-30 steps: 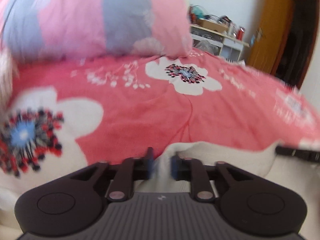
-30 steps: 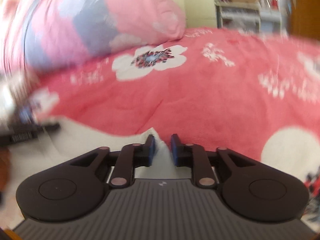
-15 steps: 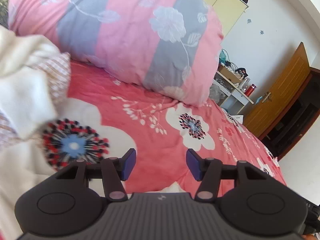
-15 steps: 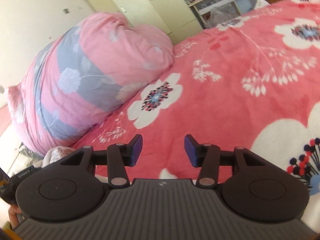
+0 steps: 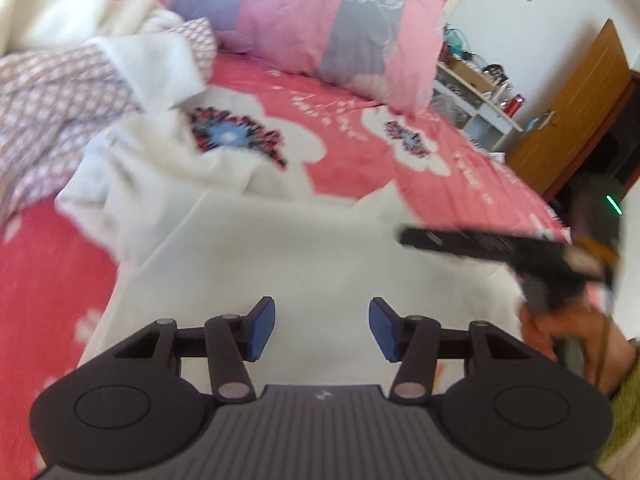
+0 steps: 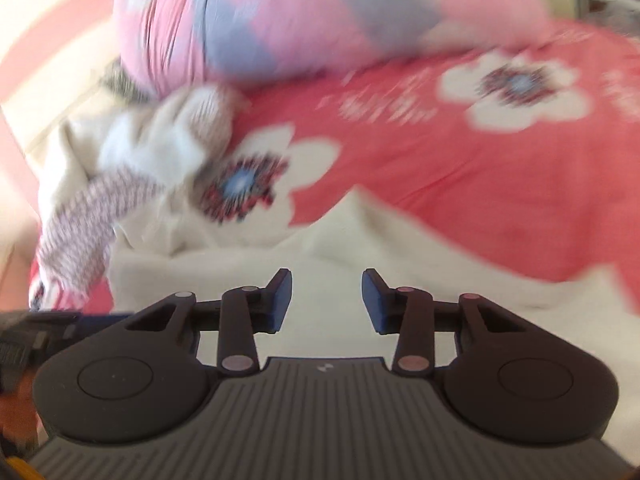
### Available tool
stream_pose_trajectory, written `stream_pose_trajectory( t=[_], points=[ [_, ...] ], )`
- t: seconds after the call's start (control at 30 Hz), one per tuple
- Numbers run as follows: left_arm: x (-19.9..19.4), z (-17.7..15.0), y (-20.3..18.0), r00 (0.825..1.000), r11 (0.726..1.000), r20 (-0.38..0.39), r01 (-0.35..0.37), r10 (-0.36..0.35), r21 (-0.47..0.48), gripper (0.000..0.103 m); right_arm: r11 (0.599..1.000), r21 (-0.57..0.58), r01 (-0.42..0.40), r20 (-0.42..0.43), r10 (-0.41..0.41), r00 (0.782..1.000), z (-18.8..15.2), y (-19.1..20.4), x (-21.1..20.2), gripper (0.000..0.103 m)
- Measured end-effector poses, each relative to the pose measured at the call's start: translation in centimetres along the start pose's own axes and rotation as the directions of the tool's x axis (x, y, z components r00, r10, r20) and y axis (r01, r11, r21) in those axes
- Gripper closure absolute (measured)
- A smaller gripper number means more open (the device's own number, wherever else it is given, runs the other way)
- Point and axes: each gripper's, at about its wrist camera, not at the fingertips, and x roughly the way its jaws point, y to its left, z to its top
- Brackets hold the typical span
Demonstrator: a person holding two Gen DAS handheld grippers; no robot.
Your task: Fold clothes
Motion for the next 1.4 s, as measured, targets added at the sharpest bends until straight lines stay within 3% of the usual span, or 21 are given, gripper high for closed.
stream_pose_trajectory(
  t=[0.1,0.17,0.27,0.3,0.37,0.43,0.53,0.57,0.6,0.67,0.73,0.77,0.83,0.97,1.1,1.27,1.4],
  points=[
    [-1.2,-0.4,0.3,0.997,0.998,0.044,-0.057,0.056,0.02,0.055,0.997,0.055,0.049,-0.004,-0.048,0.999,0.7,-0.1,4.4,0.069],
    [-3.9,0.7,0.9,0.99,0.995,0.111,-0.087,0.082,0.04,0.055,0.978,0.204,0.041,0.084,-0.059,0.995,1.4,-2.1,4.3,0.07],
    [-10.4,3.2,2.0,0.946,0.975,0.277,-0.201,0.169,0.092,0.054,0.905,0.426,0.011,0.189,-0.101,0.977,1.7,-5.4,1.7,0.067],
    [-12.7,4.1,2.6,0.919,0.962,0.335,-0.254,0.208,0.097,0.051,0.878,0.48,-0.005,0.212,-0.111,0.971,1.7,-6.3,0.6,0.067],
    [-17.3,5.7,3.7,0.853,0.931,0.438,-0.356,0.285,0.086,0.049,0.86,0.508,-0.042,0.238,-0.093,0.967,1.6,-7.5,-2.1,0.067],
    [-21.4,7.0,4.8,0.787,0.9,0.511,-0.432,0.346,0.056,0.046,0.862,0.506,-0.031,0.236,-0.104,0.966,1.7,-7.9,-5.1,0.066],
    [-25.3,8.1,6.0,0.669,0.828,0.588,-0.561,0.453,0.0,0.041,0.873,0.487,-0.02,0.219,-0.1,0.971,1.5,-7.4,-9.0,0.066],
    [-25.3,8.2,6.3,0.658,0.811,0.586,-0.586,0.473,0.002,0.039,0.881,0.474,-0.01,0.213,-0.103,0.972,1.5,-6.7,-10.1,0.066],
    [-25.1,8.2,6.7,0.659,0.803,0.574,-0.596,0.486,0.005,0.038,0.889,0.458,-0.002,0.208,-0.105,0.972,1.6,-6.1,-11.0,0.065],
    [-22.8,7.5,7.9,0.754,0.857,0.481,-0.516,0.448,0.011,0.038,0.907,0.421,-0.002,0.199,-0.09,0.976,1.8,-4.4,-12.3,0.063],
    [-18.0,5.7,8.6,0.856,0.914,0.354,-0.406,0.377,0.007,0.04,0.92,0.392,-0.018,0.172,-0.054,0.984,2.0,-2.0,-12.4,0.061],
    [-15.4,4.5,8.8,0.892,0.934,0.294,-0.358,0.343,-0.002,0.041,0.926,0.377,-0.028,0.15,-0.031,0.988,2.1,-0.6,-11.9,0.059],
    [-10.8,1.8,8.7,0.928,0.953,0.223,-0.302,0.299,-0.024,0.046,0.934,0.355,-0.047,0.096,0.014,0.995,2.4,2.3,-10.0,0.054],
    [-5.4,-1.3,7.8,0.932,0.956,0.215,-0.288,0.292,-0.052,0.046,0.945,0.32,-0.07,0.001,0.074,0.997,3.3,7.3,-4.8,0.048],
    [-2.9,-2.2,8.5,0.922,0.951,0.234,-0.305,0.31,-0.058,0.046,0.938,0.339,-0.073,-0.059,0.098,0.993,4.8,10.0,0.4,0.042],
    [-3.3,-1.6,9.7,0.935,0.965,0.242,-0.244,0.259,-0.094,0.045,0.93,0.366,-0.021,-0.169,0.088,0.982,7.2,11.0,7.1,0.039],
    [-3.2,-1.7,11.0,0.951,0.97,0.2,-0.218,0.236,-0.105,0.046,0.93,0.366,0.024,-0.223,0.062,0.973,8.8,11.3,9.4,0.039]
  ],
)
